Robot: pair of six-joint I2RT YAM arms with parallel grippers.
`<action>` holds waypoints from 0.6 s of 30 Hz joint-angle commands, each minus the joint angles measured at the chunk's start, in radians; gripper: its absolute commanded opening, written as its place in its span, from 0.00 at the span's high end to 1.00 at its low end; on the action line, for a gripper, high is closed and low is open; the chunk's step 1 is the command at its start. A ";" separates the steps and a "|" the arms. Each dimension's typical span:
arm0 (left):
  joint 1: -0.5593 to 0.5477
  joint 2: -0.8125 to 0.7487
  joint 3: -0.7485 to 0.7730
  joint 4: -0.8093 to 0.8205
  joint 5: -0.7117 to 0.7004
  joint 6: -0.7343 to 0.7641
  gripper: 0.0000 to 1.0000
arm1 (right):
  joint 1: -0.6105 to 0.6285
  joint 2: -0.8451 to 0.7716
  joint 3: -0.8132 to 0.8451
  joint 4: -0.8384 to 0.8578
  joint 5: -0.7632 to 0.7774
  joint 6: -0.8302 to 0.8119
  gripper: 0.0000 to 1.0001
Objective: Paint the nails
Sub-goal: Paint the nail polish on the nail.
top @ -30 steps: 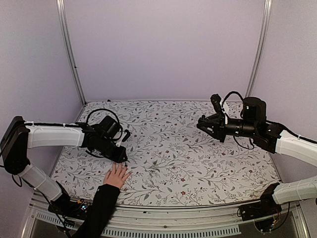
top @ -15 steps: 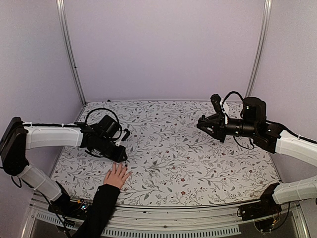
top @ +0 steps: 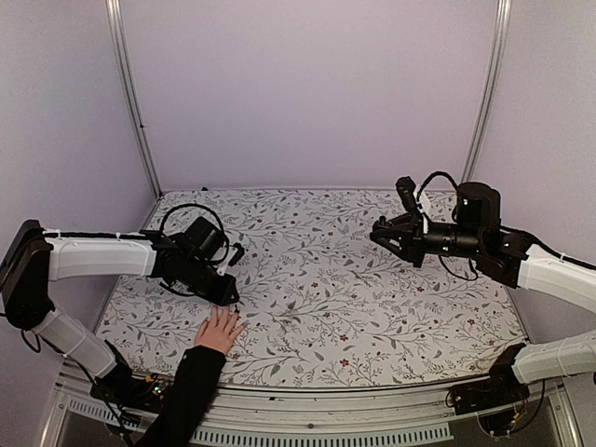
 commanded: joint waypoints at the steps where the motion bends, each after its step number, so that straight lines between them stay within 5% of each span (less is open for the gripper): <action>1: 0.005 0.006 -0.006 -0.003 0.010 0.011 1.00 | -0.004 -0.006 0.013 0.020 0.008 -0.005 1.00; 18: 0.002 0.014 -0.005 -0.013 -0.013 0.008 1.00 | -0.003 -0.013 0.012 0.020 0.011 -0.004 1.00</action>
